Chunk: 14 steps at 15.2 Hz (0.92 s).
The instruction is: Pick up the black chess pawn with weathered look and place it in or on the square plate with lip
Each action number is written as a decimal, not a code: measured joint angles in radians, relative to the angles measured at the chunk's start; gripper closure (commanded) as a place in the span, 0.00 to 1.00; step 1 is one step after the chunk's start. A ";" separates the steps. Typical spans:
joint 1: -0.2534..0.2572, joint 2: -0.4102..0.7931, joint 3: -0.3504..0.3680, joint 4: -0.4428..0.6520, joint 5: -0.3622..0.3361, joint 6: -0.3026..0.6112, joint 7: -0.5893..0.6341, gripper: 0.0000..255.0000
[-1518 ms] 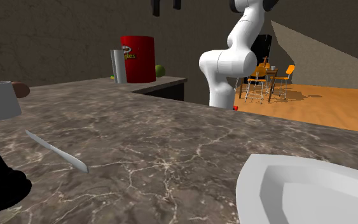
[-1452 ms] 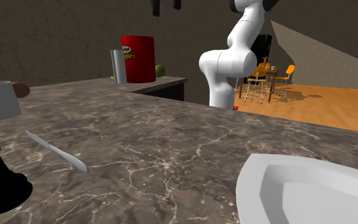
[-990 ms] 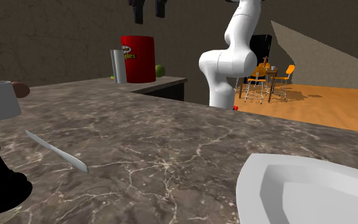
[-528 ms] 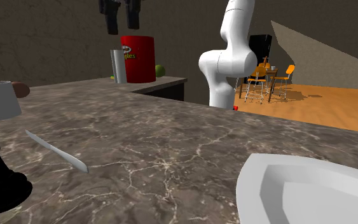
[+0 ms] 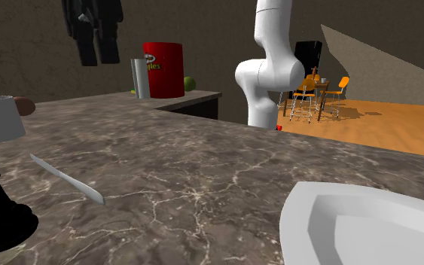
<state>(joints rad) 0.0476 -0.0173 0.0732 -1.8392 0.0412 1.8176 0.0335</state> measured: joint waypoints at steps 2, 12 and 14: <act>0.007 0.075 0.007 0.065 -0.003 0.001 0.009 0.00; 0.052 0.525 0.025 0.553 -0.033 -0.080 0.042 0.00; 0.055 0.552 0.024 0.585 -0.035 -0.084 0.044 0.00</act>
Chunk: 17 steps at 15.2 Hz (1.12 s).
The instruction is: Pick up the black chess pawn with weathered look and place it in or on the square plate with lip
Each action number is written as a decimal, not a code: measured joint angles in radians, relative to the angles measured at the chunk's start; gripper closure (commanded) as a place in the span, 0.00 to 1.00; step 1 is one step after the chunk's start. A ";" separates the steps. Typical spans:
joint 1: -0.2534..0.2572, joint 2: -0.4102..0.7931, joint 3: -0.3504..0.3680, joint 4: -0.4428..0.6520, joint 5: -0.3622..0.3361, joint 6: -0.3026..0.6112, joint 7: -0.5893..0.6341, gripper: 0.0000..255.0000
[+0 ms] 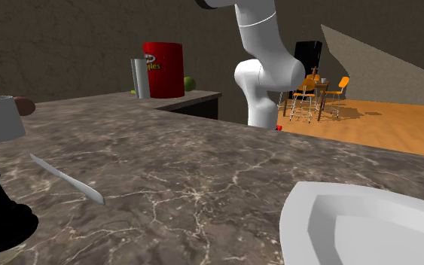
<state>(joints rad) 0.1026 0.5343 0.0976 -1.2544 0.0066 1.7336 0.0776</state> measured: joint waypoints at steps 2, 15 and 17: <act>0.000 -0.005 0.000 -0.013 0.000 0.019 0.001 0.00; 0.001 0.001 0.002 -0.073 -0.001 0.080 0.004 1.00; 0.003 0.003 0.001 -0.067 -0.002 0.071 0.009 1.00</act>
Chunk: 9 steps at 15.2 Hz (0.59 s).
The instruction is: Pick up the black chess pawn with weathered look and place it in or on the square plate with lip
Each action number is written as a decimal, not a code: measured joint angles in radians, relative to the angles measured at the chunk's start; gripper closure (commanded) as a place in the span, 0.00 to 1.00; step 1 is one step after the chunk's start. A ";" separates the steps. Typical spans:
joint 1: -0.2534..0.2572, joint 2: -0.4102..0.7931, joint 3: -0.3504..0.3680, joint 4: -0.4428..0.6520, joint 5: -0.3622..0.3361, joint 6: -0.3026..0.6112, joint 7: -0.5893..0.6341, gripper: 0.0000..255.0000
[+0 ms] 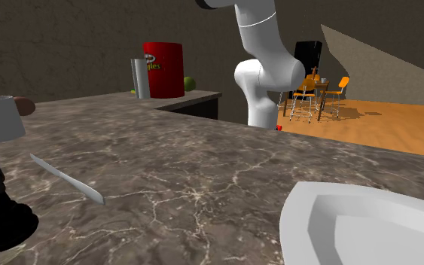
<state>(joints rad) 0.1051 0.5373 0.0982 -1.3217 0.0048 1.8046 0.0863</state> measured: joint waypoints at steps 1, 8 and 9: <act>0.000 0.000 0.000 -0.002 0.000 0.003 0.001 1.00; -0.002 0.001 0.001 0.006 0.001 -0.012 -0.006 1.00; -0.002 0.003 0.001 0.012 0.002 -0.023 -0.007 1.00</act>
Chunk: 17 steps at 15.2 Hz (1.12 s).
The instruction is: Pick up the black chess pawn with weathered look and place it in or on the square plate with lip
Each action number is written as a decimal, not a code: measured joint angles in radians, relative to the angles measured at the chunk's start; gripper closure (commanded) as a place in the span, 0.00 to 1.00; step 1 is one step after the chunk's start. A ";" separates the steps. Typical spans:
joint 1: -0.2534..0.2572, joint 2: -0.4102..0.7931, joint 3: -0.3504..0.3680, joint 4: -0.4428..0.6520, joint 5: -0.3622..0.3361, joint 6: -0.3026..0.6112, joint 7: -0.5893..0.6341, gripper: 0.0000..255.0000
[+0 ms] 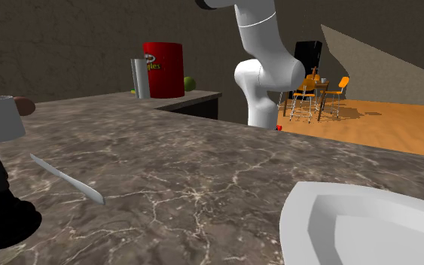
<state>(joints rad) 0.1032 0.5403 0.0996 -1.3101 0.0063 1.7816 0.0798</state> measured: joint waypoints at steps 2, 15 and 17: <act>0.000 0.008 0.000 0.024 0.000 -0.042 -0.001 1.00; 0.009 0.002 0.002 0.177 -0.001 -0.200 0.011 1.00; 0.027 -0.038 0.010 0.138 0.000 -0.172 0.036 1.00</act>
<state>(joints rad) 0.1305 0.5024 0.1094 -1.1726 0.0066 1.6098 0.1154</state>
